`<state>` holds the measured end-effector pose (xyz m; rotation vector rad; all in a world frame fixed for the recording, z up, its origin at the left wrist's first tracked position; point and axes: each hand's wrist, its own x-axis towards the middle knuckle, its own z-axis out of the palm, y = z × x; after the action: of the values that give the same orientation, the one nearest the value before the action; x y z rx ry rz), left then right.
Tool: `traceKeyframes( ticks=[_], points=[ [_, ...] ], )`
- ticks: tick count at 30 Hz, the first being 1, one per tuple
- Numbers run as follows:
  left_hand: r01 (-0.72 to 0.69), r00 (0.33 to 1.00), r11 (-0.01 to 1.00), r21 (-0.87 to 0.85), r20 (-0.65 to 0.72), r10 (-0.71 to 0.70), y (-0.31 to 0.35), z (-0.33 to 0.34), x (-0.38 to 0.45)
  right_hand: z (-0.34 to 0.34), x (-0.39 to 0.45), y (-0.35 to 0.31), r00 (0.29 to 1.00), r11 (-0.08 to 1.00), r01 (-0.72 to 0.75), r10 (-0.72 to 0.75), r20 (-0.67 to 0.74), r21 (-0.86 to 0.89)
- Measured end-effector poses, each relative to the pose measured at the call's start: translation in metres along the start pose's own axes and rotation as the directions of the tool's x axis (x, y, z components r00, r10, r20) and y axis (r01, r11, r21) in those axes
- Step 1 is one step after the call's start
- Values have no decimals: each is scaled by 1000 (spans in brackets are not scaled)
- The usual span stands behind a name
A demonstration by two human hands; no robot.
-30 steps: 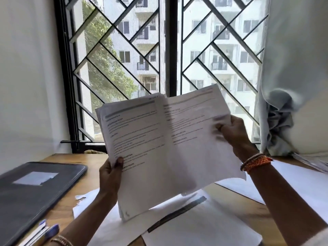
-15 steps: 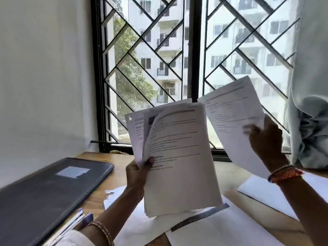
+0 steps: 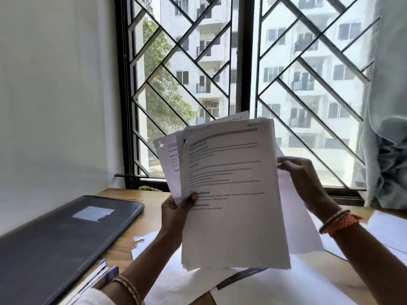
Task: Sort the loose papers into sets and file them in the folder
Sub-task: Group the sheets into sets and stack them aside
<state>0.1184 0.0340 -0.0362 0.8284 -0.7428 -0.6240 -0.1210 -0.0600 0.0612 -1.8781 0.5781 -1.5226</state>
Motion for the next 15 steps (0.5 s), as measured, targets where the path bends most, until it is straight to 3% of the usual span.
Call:
traceKeyframes(
  ticks=[4,8,15],
  points=[
    [7,1000,1000,-11,16,-7,-2,-4,2,-4,-1,-3,999,991,-34,29,40,129],
    [1,1000,1000,-3,20,-1,-2,-4,0,-4,0,-1,998,997,49,-47,-38,53],
    [-23,1000,1000,-9,19,23,-3,-4,-1,-7,2,2,997,997,71,-71,-4,44]
  ],
)
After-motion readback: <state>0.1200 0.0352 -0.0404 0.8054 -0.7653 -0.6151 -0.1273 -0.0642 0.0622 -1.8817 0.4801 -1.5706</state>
